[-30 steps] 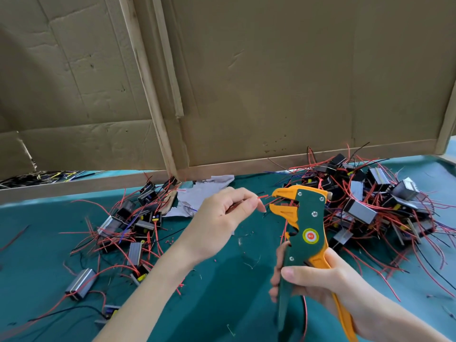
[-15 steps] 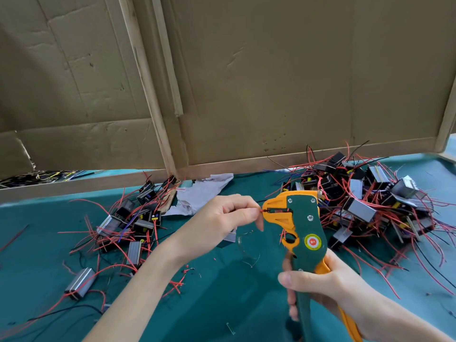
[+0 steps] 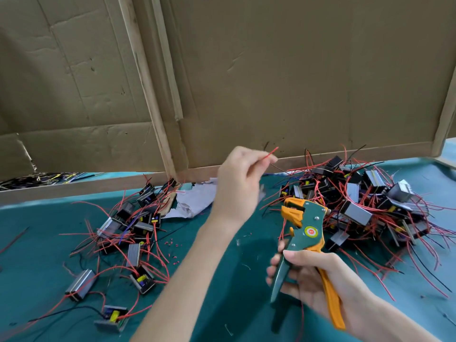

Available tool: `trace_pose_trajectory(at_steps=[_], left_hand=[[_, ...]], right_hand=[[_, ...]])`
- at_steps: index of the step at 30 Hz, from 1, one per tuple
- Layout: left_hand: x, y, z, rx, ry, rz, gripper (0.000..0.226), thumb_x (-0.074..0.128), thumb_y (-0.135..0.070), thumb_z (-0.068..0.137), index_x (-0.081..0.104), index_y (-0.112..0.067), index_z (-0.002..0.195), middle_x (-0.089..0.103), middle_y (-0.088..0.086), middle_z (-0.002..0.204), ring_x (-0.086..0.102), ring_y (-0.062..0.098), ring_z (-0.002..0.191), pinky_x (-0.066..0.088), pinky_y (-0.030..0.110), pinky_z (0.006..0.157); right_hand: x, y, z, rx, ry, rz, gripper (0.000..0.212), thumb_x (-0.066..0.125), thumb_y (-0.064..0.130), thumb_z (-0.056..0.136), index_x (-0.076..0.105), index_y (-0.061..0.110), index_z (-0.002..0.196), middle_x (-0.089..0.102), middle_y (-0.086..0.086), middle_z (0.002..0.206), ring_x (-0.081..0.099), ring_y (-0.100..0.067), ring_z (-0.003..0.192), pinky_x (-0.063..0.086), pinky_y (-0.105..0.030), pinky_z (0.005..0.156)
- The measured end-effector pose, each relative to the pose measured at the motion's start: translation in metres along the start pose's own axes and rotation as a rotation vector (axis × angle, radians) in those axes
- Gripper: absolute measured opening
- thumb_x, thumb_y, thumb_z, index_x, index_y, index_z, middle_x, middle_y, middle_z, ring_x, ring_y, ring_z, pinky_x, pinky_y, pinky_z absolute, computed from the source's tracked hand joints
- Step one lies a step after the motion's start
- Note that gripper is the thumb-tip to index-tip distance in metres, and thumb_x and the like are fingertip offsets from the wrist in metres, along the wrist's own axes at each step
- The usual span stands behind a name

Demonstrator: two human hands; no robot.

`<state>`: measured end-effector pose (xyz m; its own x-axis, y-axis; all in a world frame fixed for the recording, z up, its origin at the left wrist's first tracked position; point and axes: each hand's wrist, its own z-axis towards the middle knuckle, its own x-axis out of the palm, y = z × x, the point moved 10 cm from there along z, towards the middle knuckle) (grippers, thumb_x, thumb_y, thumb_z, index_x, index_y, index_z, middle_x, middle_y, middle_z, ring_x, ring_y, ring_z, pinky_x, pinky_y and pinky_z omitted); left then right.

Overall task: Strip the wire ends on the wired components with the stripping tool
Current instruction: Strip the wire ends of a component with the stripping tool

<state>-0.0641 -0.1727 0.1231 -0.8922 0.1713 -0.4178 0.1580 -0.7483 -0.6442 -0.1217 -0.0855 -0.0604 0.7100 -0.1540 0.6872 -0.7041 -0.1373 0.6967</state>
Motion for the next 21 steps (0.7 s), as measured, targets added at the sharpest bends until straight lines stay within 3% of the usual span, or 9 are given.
trace_pose_trajectory(at_steps=[2, 3, 6, 8, 9, 12, 15, 17, 21], left_hand=[[0.025, -0.016, 0.009, -0.002, -0.010, -0.087, 0.020, 0.053, -0.006, 0.096, 0.072, -0.005, 0.103, 0.060, 0.009, 0.100, 0.062, 0.019, 0.087, 0.050, 0.031, 0.086], [0.040, -0.024, 0.011, 0.006, 0.021, -0.112, 0.021, 0.052, -0.004, 0.096, 0.070, -0.004, 0.107, 0.060, 0.011, 0.106, 0.062, 0.023, 0.094, 0.047, 0.027, 0.091], [0.091, -0.035, 0.004, -0.002, 0.333, -0.176, 0.038, 0.046, 0.001, 0.096, 0.059, -0.013, 0.130, 0.045, 0.014, 0.137, 0.050, 0.021, 0.122, 0.032, 0.008, 0.096], [0.105, -0.029, -0.010, -0.016, 0.518, -0.223, 0.046, 0.045, 0.000, 0.096, 0.052, -0.022, 0.136, 0.037, 0.009, 0.147, 0.041, 0.017, 0.133, 0.031, 0.009, 0.100], [0.101, -0.023, -0.013, -0.017, 0.540, -0.222, 0.047, 0.047, -0.001, 0.095, 0.052, -0.025, 0.136, 0.042, 0.005, 0.146, 0.045, 0.016, 0.131, 0.036, 0.013, 0.101], [0.059, 0.021, -0.005, -0.089, 0.399, -0.108, 0.041, 0.051, 0.001, 0.091, 0.061, -0.018, 0.126, 0.059, 0.001, 0.130, 0.057, 0.013, 0.116, 0.042, 0.023, 0.101], [-0.009, 0.093, 0.008, -0.210, 0.162, 0.341, 0.040, 0.046, 0.006, 0.088, 0.064, -0.009, 0.121, 0.062, 0.008, 0.125, 0.056, 0.023, 0.116, 0.038, 0.021, 0.099], [-0.057, 0.144, 0.013, -0.351, 0.055, 0.632, 0.043, 0.044, 0.002, 0.089, 0.059, -0.011, 0.127, 0.056, 0.015, 0.129, 0.051, 0.033, 0.118, 0.040, 0.037, 0.102], [-0.115, 0.224, 0.020, -0.613, 0.117, 0.966, 0.043, 0.046, -0.015, 0.094, 0.043, -0.010, 0.137, 0.042, 0.021, 0.138, 0.036, 0.038, 0.128, 0.035, 0.047, 0.103]], right_hand=[[-0.004, -0.001, 0.001, 0.015, -0.011, 0.023, 0.043, 0.088, 0.001, 0.041, 0.072, 0.002, 0.080, 0.062, -0.023, 0.080, 0.067, -0.038, 0.072, 0.058, -0.045, 0.067], [-0.004, -0.002, 0.001, 0.019, -0.013, 0.029, 0.045, 0.090, 0.001, 0.039, 0.072, 0.001, 0.080, 0.062, -0.023, 0.080, 0.067, -0.039, 0.072, 0.058, -0.046, 0.067], [-0.003, 0.000, 0.001, 0.012, -0.012, 0.031, 0.046, 0.091, 0.000, 0.036, 0.071, -0.001, 0.078, 0.062, -0.024, 0.079, 0.067, -0.040, 0.071, 0.058, -0.047, 0.065], [-0.003, 0.003, 0.001, 0.009, -0.011, 0.032, 0.051, 0.093, 0.001, 0.031, 0.071, -0.001, 0.078, 0.062, -0.024, 0.078, 0.067, -0.040, 0.070, 0.058, -0.046, 0.064], [-0.002, 0.004, 0.001, 0.008, -0.006, 0.031, 0.051, 0.093, 0.001, 0.031, 0.072, 0.000, 0.078, 0.062, -0.024, 0.078, 0.067, -0.039, 0.070, 0.058, -0.046, 0.064], [0.000, 0.005, 0.001, 0.004, 0.007, 0.012, 0.037, 0.085, 0.000, 0.044, 0.072, 0.001, 0.078, 0.062, -0.024, 0.080, 0.067, -0.039, 0.071, 0.058, -0.045, 0.066], [0.000, 0.004, 0.000, 0.005, 0.018, -0.003, 0.029, 0.080, 0.001, 0.052, 0.071, 0.002, 0.080, 0.062, -0.024, 0.082, 0.067, -0.039, 0.074, 0.058, -0.045, 0.067], [0.000, 0.004, 0.000, 0.005, 0.013, -0.014, 0.029, 0.080, 0.001, 0.053, 0.071, 0.001, 0.080, 0.061, -0.024, 0.083, 0.066, -0.040, 0.075, 0.058, -0.045, 0.068], [-0.001, 0.004, -0.001, 0.008, -0.016, -0.027, 0.027, 0.078, -0.001, 0.055, 0.069, 0.000, 0.081, 0.062, -0.025, 0.082, 0.067, -0.039, 0.073, 0.058, -0.045, 0.066]])
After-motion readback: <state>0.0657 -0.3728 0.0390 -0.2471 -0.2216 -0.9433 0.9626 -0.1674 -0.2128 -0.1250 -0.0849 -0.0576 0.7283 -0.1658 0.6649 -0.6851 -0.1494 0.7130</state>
